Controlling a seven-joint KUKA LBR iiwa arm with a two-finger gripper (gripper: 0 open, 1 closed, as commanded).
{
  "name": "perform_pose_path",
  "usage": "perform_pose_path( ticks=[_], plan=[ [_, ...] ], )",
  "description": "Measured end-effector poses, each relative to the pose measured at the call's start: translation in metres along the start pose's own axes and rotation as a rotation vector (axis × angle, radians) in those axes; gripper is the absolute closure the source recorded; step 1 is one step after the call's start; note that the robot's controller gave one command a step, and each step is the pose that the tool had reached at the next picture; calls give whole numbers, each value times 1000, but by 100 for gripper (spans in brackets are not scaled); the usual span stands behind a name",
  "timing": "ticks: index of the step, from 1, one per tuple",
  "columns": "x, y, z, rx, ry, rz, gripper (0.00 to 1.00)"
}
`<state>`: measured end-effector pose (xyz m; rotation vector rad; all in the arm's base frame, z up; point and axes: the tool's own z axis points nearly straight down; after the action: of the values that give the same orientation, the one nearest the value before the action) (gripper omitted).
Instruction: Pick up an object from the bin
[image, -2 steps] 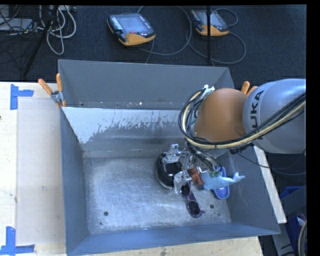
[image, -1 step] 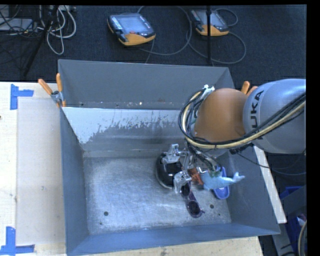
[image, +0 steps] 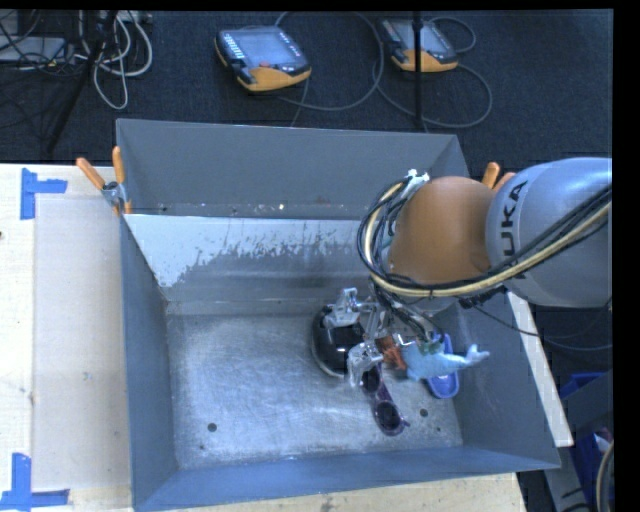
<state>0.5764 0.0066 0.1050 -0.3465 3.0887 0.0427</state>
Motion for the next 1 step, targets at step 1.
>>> perform_pose_path(
  ticks=[1],
  plan=[
    [0, 0, 0, 0, 0, 0, 100]
  ],
)
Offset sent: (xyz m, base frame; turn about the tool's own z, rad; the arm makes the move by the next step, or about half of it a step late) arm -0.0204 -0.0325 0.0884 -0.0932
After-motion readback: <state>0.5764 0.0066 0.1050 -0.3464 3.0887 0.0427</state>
